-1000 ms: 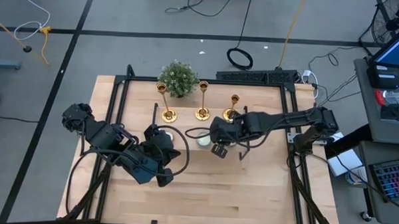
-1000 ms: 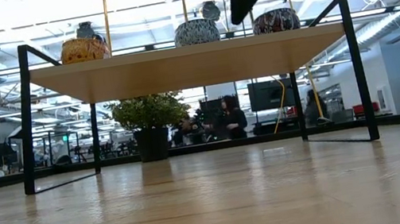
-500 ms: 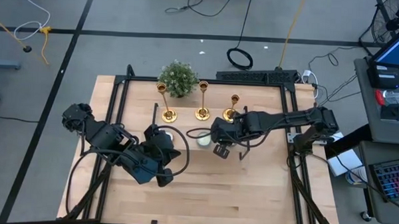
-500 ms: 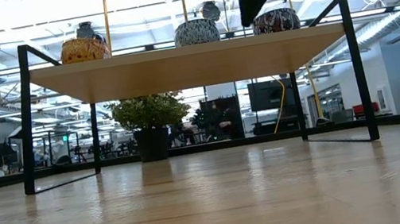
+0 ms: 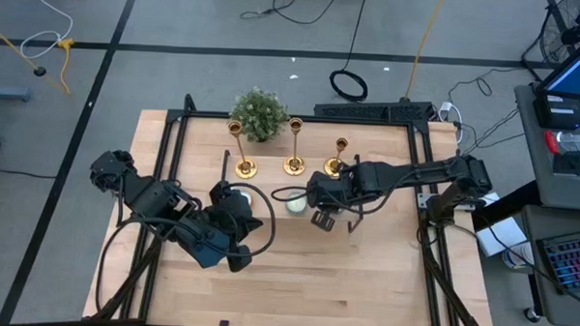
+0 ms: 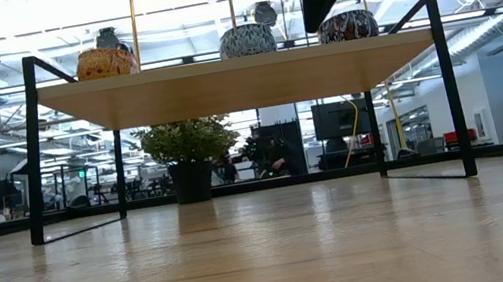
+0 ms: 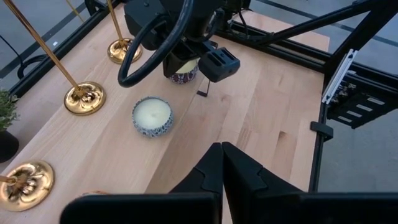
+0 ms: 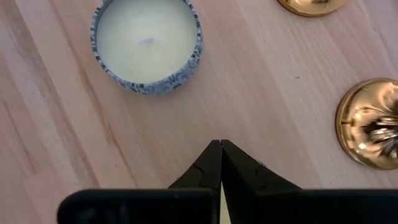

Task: Stock candles and holders on shelf
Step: Align the red scented candle with the other scented candles on the shelf

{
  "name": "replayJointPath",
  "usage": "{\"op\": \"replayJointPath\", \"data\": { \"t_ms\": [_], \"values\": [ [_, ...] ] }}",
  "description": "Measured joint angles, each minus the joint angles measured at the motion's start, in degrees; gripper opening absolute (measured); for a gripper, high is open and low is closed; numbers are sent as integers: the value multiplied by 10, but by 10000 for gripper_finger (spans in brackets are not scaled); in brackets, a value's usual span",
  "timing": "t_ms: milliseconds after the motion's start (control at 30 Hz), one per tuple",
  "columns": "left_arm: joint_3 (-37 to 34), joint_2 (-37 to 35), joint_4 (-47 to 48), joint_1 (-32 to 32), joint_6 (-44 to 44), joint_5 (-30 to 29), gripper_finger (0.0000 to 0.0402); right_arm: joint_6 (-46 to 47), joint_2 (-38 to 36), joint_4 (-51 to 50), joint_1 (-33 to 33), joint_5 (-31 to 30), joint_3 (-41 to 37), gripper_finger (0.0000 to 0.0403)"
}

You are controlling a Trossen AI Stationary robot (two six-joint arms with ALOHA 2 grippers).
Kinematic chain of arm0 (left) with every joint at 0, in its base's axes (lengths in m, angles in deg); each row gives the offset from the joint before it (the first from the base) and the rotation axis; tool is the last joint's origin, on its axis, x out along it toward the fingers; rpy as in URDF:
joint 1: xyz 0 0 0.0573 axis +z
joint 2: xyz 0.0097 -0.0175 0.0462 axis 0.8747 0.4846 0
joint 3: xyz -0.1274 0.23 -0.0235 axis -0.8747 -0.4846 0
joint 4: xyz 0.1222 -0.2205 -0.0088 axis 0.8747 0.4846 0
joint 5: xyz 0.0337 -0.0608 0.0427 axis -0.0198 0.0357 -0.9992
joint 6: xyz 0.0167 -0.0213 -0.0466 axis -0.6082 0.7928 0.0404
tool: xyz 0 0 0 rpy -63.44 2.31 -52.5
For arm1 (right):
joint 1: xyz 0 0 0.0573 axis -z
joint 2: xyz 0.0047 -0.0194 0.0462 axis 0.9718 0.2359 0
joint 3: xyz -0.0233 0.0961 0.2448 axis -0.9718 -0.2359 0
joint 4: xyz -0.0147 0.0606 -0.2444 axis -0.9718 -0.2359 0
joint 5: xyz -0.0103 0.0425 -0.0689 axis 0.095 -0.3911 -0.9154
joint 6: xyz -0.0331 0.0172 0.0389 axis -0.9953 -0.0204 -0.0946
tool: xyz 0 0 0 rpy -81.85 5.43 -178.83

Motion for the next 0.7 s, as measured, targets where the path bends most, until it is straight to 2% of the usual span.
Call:
{"op": "replayJointPath", "data": {
  "t_ms": [333, 433, 700],
  "values": [
    [0, 0, 0, 0, 0, -1, 9, 6, 0, 0, 0, 14, 0, 0],
    [0, 0, 0, 0, -1, -4, 5, 8, 0, 15, 0, -14, 0, 0],
    [0, 0, 0, 0, 0, -5, 5, 22, -6, 2, 12, -33, 0, 0]
  ]
}}
